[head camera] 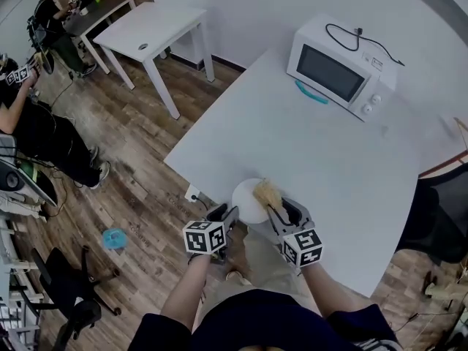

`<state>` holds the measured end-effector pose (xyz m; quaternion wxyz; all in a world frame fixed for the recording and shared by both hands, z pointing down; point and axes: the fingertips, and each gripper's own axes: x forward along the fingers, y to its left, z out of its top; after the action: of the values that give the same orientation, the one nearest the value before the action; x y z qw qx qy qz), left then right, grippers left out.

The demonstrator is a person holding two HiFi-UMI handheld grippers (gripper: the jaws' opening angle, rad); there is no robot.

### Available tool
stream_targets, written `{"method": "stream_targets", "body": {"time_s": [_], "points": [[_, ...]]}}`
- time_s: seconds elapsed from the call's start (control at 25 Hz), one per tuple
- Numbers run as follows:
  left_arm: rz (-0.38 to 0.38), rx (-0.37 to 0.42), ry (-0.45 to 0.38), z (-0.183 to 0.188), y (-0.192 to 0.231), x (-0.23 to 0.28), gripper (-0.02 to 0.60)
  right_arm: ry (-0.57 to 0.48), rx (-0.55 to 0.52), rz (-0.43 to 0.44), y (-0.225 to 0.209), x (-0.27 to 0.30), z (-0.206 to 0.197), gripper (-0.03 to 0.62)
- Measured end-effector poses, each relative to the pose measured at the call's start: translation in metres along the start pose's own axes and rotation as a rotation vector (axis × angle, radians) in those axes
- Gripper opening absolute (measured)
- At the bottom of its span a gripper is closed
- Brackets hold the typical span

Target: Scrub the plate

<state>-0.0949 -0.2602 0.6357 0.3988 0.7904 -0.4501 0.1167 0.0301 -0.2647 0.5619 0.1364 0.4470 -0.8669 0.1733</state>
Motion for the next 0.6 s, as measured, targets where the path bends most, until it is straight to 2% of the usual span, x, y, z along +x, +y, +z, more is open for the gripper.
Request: {"method": "stream_targets", "body": {"time_s": [0.6], "points": [[0.017,-0.033,0.092,-0.005,0.017,0.041,0.141,0.083,-0.007,0.009,-0.03,0.047,-0.02,0.158]]}}
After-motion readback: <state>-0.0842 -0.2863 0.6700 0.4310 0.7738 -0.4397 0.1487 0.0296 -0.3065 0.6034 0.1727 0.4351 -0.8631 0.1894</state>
